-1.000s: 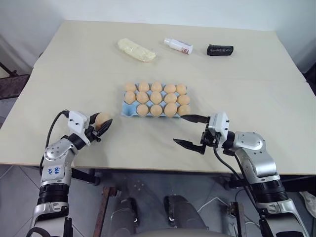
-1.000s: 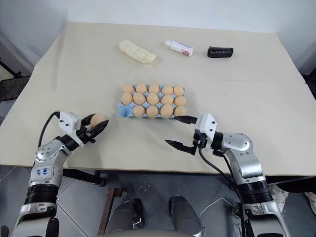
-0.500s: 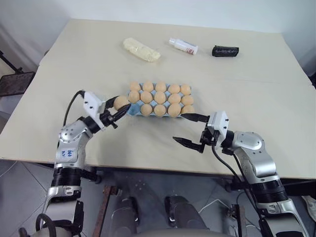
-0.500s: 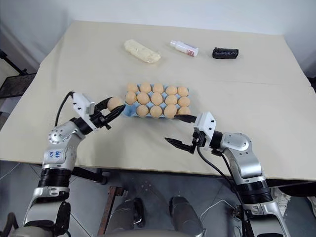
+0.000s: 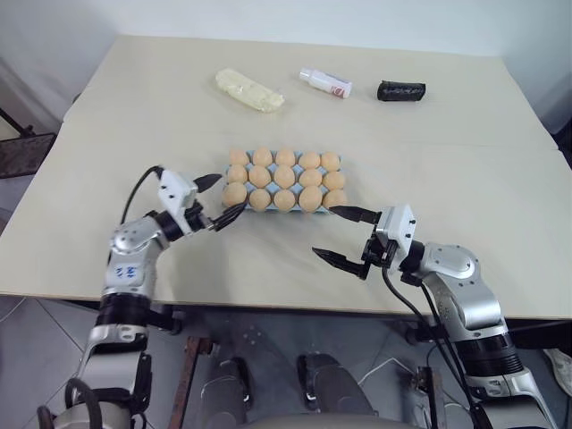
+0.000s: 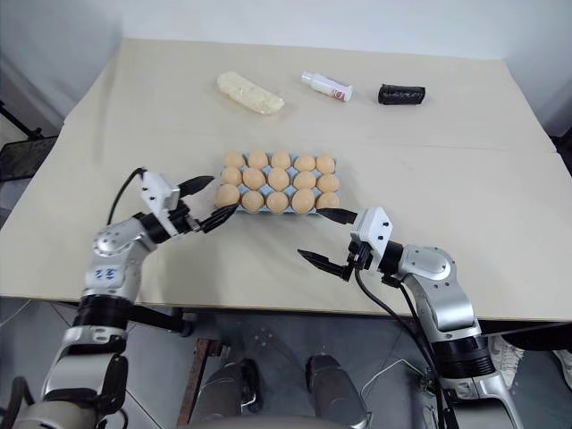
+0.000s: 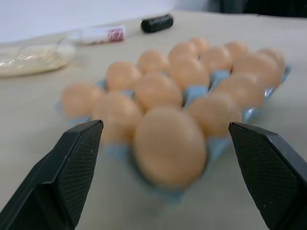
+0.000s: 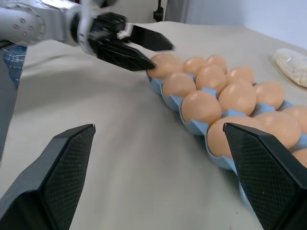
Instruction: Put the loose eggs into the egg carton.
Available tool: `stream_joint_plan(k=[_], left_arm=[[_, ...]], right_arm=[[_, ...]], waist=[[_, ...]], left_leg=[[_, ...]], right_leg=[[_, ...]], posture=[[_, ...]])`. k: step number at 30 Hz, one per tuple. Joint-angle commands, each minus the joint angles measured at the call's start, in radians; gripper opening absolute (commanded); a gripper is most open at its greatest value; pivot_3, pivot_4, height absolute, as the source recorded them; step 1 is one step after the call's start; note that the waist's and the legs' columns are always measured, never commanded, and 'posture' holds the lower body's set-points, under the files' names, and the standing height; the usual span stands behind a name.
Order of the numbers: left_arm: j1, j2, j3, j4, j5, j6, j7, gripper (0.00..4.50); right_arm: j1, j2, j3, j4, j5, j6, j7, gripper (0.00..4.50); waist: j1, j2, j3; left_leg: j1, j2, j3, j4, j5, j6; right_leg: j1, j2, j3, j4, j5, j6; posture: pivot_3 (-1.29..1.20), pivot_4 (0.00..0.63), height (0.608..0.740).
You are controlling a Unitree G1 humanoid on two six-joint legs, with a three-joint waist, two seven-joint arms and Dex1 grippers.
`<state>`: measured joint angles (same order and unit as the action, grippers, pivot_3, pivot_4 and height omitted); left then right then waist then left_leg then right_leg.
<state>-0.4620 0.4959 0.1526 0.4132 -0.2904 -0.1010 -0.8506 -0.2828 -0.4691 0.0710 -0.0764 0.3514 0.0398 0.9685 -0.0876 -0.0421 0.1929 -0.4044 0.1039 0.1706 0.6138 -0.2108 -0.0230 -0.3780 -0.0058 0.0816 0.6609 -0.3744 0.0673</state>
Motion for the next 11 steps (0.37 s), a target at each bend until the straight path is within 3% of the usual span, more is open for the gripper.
stream_joint_plan(k=[1, 6, 11], left_arm=[[0.084, 0.085, 0.061, -0.130, -0.035, -0.001, -0.038, 4.47], [0.232, 0.179, 0.102, -0.228, -0.035, 0.026, -0.066, 4.47], [0.297, 0.194, 0.129, -0.288, -0.050, 0.047, -0.049, 4.47]], right_arm=[[0.018, -0.026, -0.034, -0.018, 0.009, -0.022, 0.011, 4.50], [0.026, -0.058, -0.053, 0.009, 0.008, -0.022, 0.019, 4.50], [0.022, -0.067, -0.077, 0.047, 0.006, -0.033, 0.017, 4.50]], waist=[[0.002, 0.000, 0.000], [0.003, 0.000, 0.000], [0.006, 0.000, 0.000]], left_leg=[[0.000, 0.000, 0.000, 0.000, 0.000, 0.000], [0.000, -0.002, 0.000, 0.000, -0.001, 0.001], [0.000, -0.003, -0.002, 0.000, -0.004, -0.002]], right_leg=[[0.000, 0.000, 0.000, 0.000, 0.000, 0.000], [0.001, -0.004, 0.000, -0.001, 0.000, 0.000], [0.001, -0.005, -0.002, -0.001, 0.000, 0.000]], posture=[[0.00, 0.150, 0.740], [0.00, 0.150, 0.740], [0.00, 0.150, 0.740]])
